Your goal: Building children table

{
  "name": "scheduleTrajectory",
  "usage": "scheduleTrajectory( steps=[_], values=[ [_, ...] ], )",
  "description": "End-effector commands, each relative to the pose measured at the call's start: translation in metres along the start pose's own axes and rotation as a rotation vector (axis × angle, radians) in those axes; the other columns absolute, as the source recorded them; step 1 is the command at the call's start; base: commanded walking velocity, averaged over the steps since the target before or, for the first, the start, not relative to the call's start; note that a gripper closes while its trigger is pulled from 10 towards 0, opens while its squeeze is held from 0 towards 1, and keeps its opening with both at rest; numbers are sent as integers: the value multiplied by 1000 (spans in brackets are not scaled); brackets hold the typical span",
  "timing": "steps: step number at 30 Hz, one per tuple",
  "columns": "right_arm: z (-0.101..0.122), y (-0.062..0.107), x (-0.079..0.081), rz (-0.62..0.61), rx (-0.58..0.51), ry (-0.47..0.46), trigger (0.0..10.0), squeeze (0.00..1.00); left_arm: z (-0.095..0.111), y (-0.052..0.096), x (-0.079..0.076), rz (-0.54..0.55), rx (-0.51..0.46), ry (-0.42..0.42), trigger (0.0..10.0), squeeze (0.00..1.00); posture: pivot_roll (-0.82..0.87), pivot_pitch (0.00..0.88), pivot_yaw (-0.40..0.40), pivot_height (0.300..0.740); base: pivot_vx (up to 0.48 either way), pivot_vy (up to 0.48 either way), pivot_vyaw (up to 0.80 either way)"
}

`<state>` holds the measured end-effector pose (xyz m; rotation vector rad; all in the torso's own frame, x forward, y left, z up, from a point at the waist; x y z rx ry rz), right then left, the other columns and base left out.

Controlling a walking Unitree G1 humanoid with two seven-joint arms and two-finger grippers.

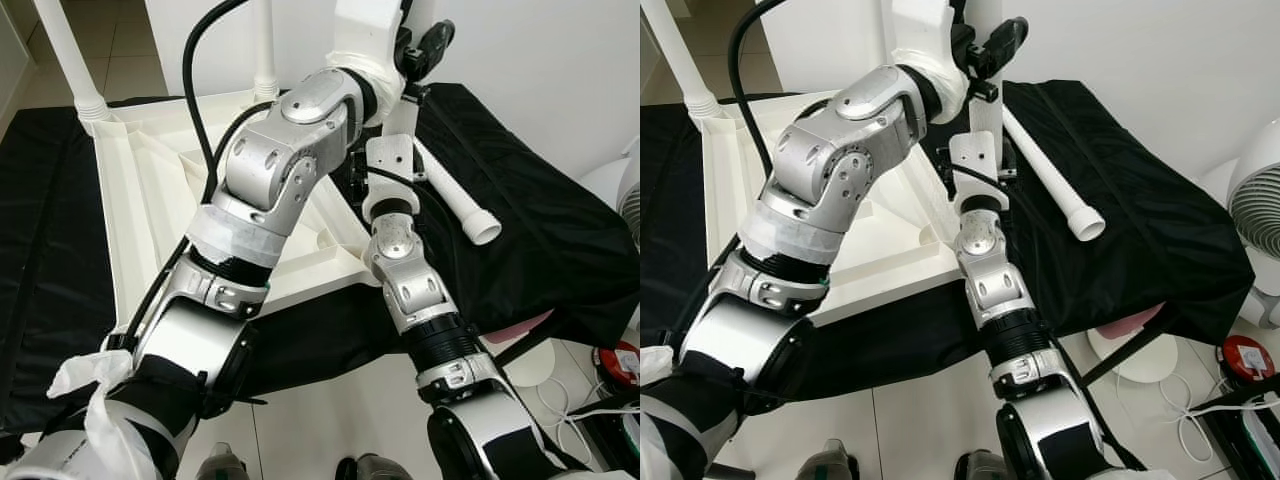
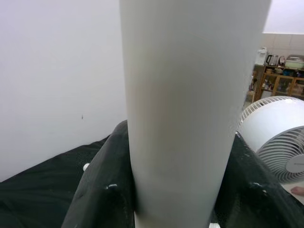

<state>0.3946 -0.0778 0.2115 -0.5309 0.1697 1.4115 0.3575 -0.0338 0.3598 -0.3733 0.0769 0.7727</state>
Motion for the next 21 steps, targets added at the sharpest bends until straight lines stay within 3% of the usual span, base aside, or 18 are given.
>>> scheduleTrajectory(
  steps=[1, 10, 11, 13, 14, 18, 19, 21],
  values=[
    [-8, 3, 5, 16, 31, 10, 0, 0, 12, -3, -11, -70, -37, -23, 10000, 0, 14, 0, -25, 740, 0, 0, 0],
    [-8, 4, 4, 15, 34, -13, 0, 0, 10, -3, -11, -77, -21, -28, 10000, 0, 12, 0, -26, 740, 0, 0, 0],
    [-8, 4, 4, 16, 35, -16, 0, 0, 8, -3, -12, -83, -18, -9, 10000, 1000, 10, 0, -25, 740, 0, 0, 0],
    [-8, 4, 4, 20, 38, -24, 0, 0, 7, -3, -13, -89, -16, 28, 10000, 1000, 10, 0, -25, 740, 0, 0, 0],
    [-8, 4, 4, 19, 41, -24, 10000, 0, 6, -3, -14, -103, -9, 41, 10000, 1000, 10, 0, -25, 740, 0, 0, 0],
    [-9, 3, 4, 17, 44, -23, 10000, 0, 5, -2, -16, -113, -6, 27, 10000, 1000, 11, 0, -28, 740, 0, 0, 0],
    [-8, 2, 2, 12, 43, -23, 10000, 0, 3, -1, -16, -112, 2, -26, 10000, 173, 11, 0, -28, 740, 0, 0, 0],
    [-8, 1, 1, 10, 43, -25, 10000, 0, 2, -1, -17, -113, 8, -38, 10000, 173, 11, 0, -28, 740, 0, 0, 0]
  ],
)
Point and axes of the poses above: a point about 5 cm out from each wrist's last joint towards the gripper, its own y axis pointing back from the gripper into the wrist, its own z axis along the axis of the wrist's last joint, x = y × z, the point moved 4 cm from there along -y, pointing out of the wrist towards the gripper, and after that the axes turned 14 degrees about y, right-handed, at the moved point
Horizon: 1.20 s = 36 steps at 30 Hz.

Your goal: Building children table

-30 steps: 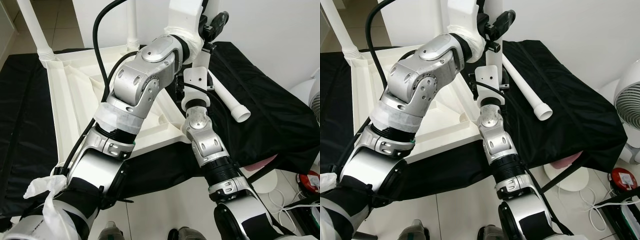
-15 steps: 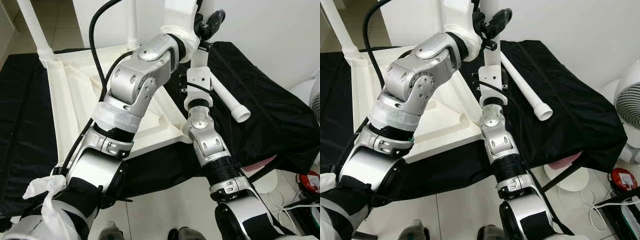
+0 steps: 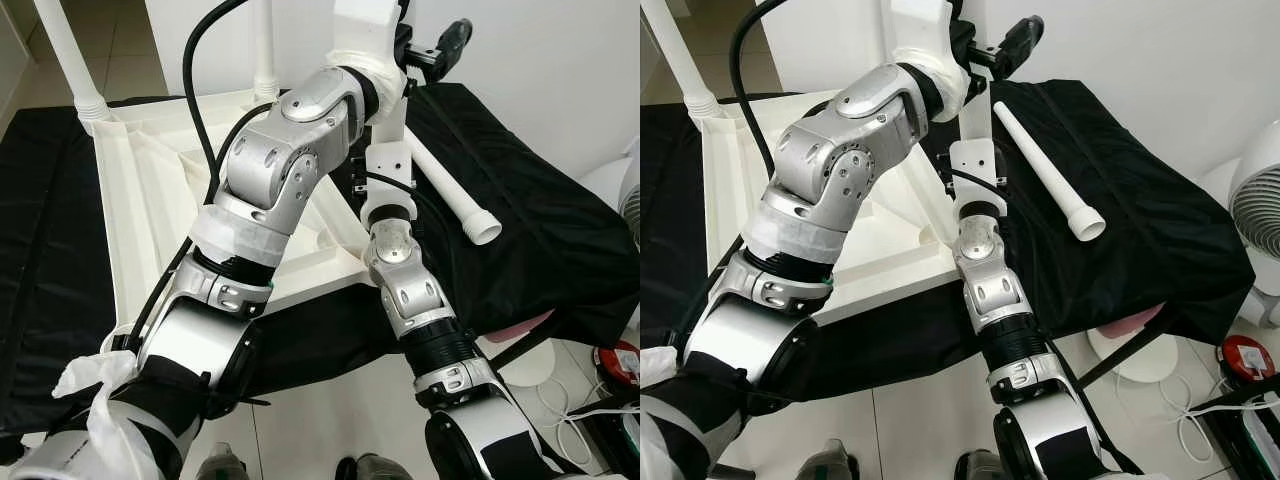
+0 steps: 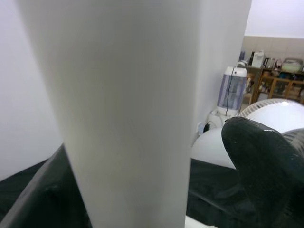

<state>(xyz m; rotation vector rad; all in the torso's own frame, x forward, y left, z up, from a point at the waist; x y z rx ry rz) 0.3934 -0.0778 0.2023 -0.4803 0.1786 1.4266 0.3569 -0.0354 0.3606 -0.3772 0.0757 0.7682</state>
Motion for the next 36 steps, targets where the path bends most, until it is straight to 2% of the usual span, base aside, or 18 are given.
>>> scheduleTrajectory(
  steps=[1, 5, 8, 10, 12, 13, 17, 21, 23, 24, 26, 31, 33, 36],
  values=[
    [-1, -3, -4, -11, 7, -6, 10000, 0, -1, 1, -15, -109, 19, -43, 10000, 0, 14, 0, -31, 740, 0, 0, 0],
    [0, -4, -8, -25, 5, -12, 10000, 0, -4, 3, -14, -110, 26, -46, 10000, 0, 14, 0, -31, 740, 0, 0, 0],
    [0, -8, -17, -56, 3, -19, 10000, 0, -7, 6, -10, -109, 31, -45, 10000, 0, 16, 0, -32, 740, 0, 0, 0],
    [-1, -12, -32, -102, 7, -22, 10000, 0, -5, 15, -7, -148, 19, 28, 10000, 0, 11, 0, -28, 740, 0, 0, 0],
    [-1, -12, -32, -102, 7, -22, 10000, 0, -5, 15, -7, -148, 19, 28, 10000, 0, 11, 0, -28, 740, 0, 0, 0],
    [-2, -14, -41, -126, 10, -21, 10000, 0, -3, 21, -7, -180, 9, 51, 10000, 0, 11, 0, -27, 740, 0, 0, 0],
    [-6, -16, -52, -159, 19, -17, 10000, 0, -2, 30, -6, -212, 3, 54, 10000, 0, 8, 0, -25, 740, 0, 0, 0],
    [-10, -16, -59, -176, 26, -4, 10000, 0, -1, 34, 5, -196, 3, 49, 10000, 0, 3, 0, -20, 740, 0, 0, 0],
    [-11, -14, -63, -185, 23, 1, 10000, 0, 0, 39, 16, -170, -3, 47, 10000, 0, 3, 0, -20, 740, 0, 0, 0],
    [-11, -14, -63, -185, 23, 1, 10000, 0, 0, 39, 16, -170, -3, 47, 10000, 0, 3, 0, -20, 740, 0, 0, 0],
    [-12, -11, -64, -173, 2, -19, 10000, 0, -4, 44, 26, -130, 4, 24, 10000, 0, 3, 0, -21, 740, 0, 0, 0],
    [-10, -9, -62, -159, -18, -48, 10000, 0, -10, 47, 29, -120, 20, 33, 10000, 0, 4, 0, -19, 740, 0, 0, 0],
    [-8, -8, -55, -95, -44, -78, 10000, 0, -29, 51, 40, -61, 75, 32, 10000, 0, 12, 0, -26, 740, 0, 0, 0],
    [-9, -7, -53, -69, -49, -86, 10000, 0, -38, 54, 45, -30, 105, 23, 10000, 0, 13, 0, -25, 740, 0, 0, 0]
  ],
)
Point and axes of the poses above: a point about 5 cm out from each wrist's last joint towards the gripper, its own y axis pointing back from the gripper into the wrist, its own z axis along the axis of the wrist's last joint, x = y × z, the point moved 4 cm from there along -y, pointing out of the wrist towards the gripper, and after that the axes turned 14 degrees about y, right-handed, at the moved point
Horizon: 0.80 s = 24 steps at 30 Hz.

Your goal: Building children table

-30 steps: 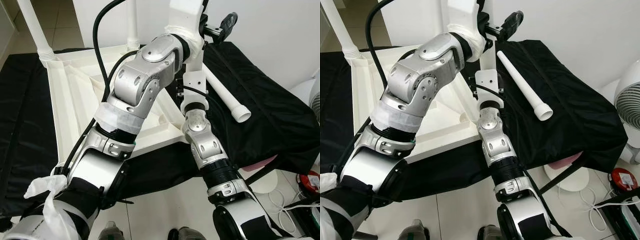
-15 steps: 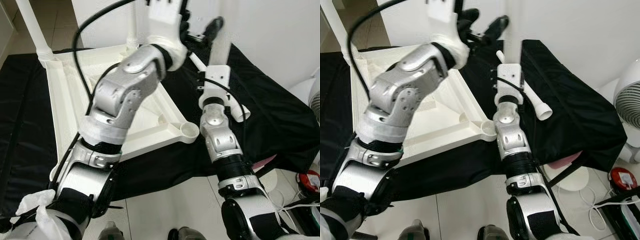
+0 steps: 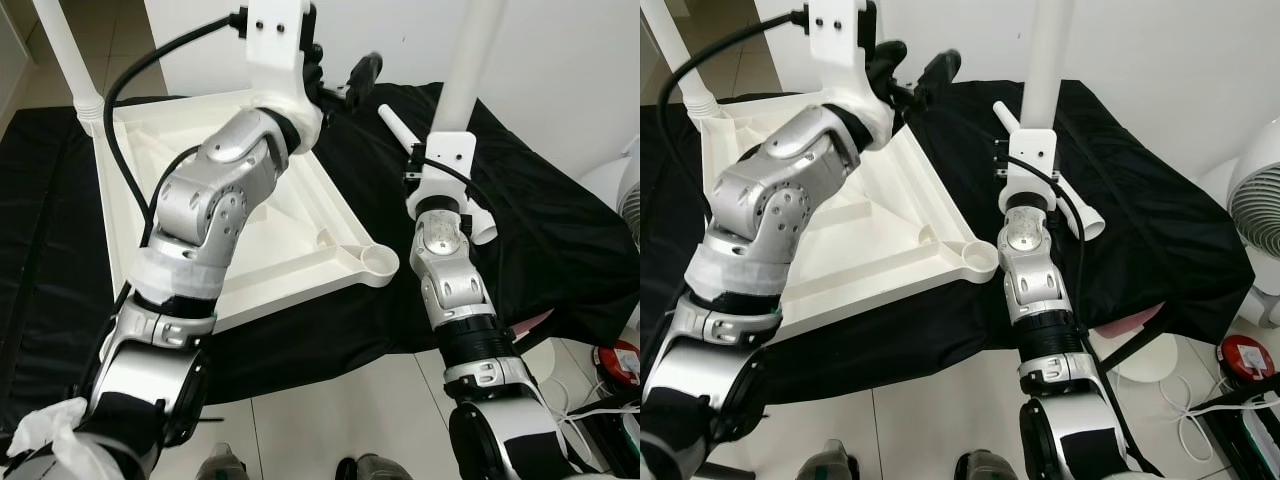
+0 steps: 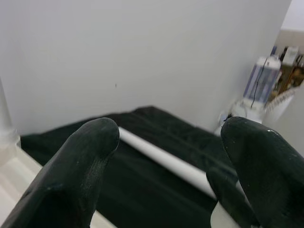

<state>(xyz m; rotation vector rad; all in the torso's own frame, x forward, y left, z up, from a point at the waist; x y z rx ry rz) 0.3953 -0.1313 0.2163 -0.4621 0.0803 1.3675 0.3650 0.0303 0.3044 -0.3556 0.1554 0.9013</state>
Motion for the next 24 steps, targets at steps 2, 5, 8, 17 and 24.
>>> scheduleTrajectory(
  steps=[2, 5, 8, 17, 24],
  values=[
    [0, 2, 1, 28, -14, -32, 10000, 0, -17, 2, -11, -145, 92, -31, 10000, 0, 14, 0, -26, 740, 0, 0, 0],
    [0, 3, 1, 48, -24, -44, 10000, 0, -24, 5, -7, -129, 112, -37, 10000, 0, 14, 0, -26, 740, 0, 0, 0],
    [3, 7, 4, 108, -60, -76, 3059, 0, -47, 15, -3, -142, 187, -87, 10000, 0, 13, 0, -26, 740, 0, 0, 0],
    [8, 28, 21, 276, -143, -122, 10000, 0, -111, 44, -15, -290, 334, -268, 10000, 0, 16, 0, -27, 740, 0, 0, 0],
    [-2, 40, 29, 361, -139, -106, 10000, 0, -121, 51, -17, -282, 326, -292, 10000, 0, 13, 0, -19, 740, 0, 0, 0]
  ],
)
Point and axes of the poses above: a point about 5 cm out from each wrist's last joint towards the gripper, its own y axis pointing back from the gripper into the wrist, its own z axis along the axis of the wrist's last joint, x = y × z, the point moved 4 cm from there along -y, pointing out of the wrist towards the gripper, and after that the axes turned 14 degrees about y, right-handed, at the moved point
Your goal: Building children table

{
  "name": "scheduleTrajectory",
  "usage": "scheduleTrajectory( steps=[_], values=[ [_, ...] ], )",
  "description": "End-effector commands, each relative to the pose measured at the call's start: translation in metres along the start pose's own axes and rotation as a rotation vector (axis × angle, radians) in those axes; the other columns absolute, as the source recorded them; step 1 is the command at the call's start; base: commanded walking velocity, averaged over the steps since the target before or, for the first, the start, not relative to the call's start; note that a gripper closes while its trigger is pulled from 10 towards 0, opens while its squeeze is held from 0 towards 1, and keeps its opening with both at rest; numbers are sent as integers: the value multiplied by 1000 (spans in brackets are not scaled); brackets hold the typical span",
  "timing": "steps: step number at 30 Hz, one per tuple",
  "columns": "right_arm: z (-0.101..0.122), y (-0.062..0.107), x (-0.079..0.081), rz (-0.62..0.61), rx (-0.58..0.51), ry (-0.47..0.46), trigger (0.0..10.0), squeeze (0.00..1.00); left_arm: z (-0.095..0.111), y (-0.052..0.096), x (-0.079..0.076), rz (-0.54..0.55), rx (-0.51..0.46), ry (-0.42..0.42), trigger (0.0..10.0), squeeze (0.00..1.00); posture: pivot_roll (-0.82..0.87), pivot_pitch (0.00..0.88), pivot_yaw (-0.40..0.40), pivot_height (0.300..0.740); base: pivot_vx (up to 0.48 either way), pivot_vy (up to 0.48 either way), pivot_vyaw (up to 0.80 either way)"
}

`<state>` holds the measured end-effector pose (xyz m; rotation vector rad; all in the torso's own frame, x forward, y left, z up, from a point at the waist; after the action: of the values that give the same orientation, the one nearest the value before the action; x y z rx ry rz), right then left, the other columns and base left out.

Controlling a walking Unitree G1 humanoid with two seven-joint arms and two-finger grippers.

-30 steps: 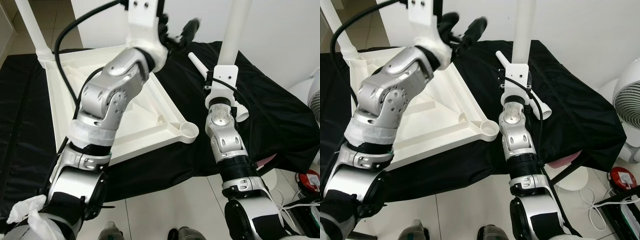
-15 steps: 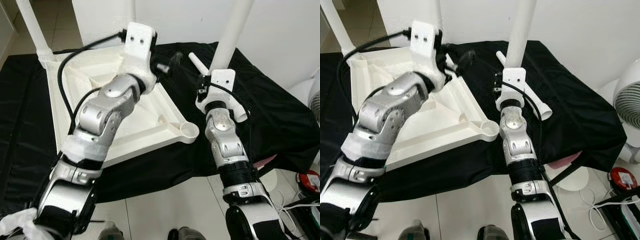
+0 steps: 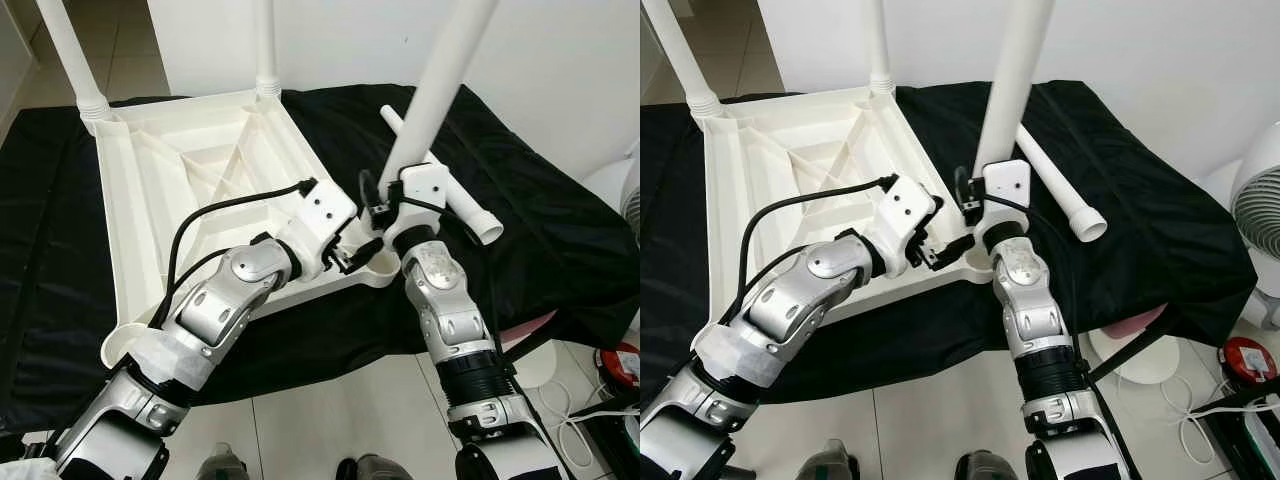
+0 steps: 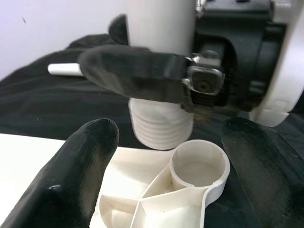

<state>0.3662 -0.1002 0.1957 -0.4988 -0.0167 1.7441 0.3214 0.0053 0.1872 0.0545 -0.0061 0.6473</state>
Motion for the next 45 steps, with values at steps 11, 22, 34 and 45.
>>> scheduleTrajectory(
  steps=[11, 22, 34, 45],
  values=[
    [-16, 12, -4, 45, 37, -41, 10000, 0, -17, 12, -5, -19, 2, -19, 10000, 0, 20, 0, -14, 740, 0, 0, 0],
    [-22, 15, 0, 103, 43, -21, 10000, 0, -30, 22, 6, 11, 46, 25, 10000, 0, 23, 0, -18, 740, 0, 0, 0],
    [-42, 24, 4, 159, 96, -81, 10000, 0, -26, 30, 14, 22, 50, 70, 10000, 0, 29, 0, -32, 740, 0, 0, 0],
    [-63, 31, 9, 222, 144, -71, 10000, 0, -21, 31, 12, 15, 35, 61, 10000, 0, 32, 0, -25, 740, 0, 0, 0]
  ],
)
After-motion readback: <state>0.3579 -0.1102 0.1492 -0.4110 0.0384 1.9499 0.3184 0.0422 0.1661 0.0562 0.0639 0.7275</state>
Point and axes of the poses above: a point about 5 cm out from each wrist's last joint towards the gripper, its own y axis pointing back from the gripper into the wrist, its own z axis along the axis of the wrist's last joint, x = y × z, the point moved 4 cm from there along -y, pointing out of the wrist towards the gripper, and after that the axes turned 14 degrees about y, right-handed, at the moved point
